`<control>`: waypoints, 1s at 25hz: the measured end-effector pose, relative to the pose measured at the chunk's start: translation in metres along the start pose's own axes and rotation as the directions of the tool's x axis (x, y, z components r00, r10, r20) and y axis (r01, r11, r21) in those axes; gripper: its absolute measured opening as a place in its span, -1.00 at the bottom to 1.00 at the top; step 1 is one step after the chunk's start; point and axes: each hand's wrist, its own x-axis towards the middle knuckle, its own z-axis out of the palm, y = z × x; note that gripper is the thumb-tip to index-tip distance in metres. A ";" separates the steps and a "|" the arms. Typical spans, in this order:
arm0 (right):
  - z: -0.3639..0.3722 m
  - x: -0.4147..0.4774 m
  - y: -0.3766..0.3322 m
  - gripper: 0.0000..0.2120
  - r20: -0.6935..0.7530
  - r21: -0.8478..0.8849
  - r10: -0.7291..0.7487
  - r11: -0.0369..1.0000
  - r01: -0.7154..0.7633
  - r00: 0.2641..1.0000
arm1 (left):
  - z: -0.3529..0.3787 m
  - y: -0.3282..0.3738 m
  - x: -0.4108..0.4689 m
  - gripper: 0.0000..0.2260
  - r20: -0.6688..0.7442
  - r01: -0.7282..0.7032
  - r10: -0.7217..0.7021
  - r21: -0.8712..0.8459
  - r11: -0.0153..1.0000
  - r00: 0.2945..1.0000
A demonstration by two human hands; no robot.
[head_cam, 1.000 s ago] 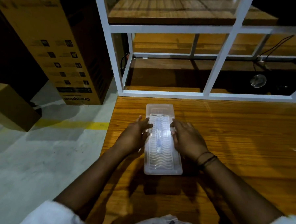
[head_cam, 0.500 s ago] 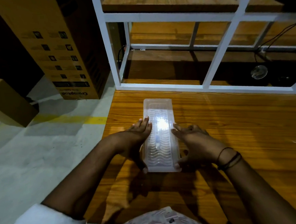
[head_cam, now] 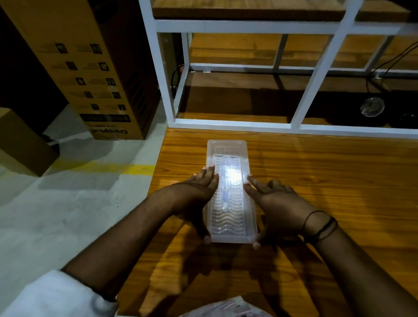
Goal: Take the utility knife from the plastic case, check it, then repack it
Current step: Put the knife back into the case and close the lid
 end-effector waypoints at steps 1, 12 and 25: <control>-0.002 0.000 0.001 0.33 0.006 0.008 -0.001 1.000 0.001 1.000 | -0.001 0.001 -0.001 0.41 -0.001 0.001 -0.001 0.016 1.000 1.000; 0.025 0.072 -0.035 -0.58 -0.628 0.329 0.215 0.944 0.005 0.748 | -0.005 0.043 0.012 -0.69 -0.631 0.287 -0.359 -0.218 0.933 0.688; 0.038 0.087 -0.038 -0.25 -0.576 0.301 0.156 0.953 0.031 0.802 | 0.021 0.040 0.029 -0.47 -0.659 0.260 -0.314 -0.182 0.948 0.683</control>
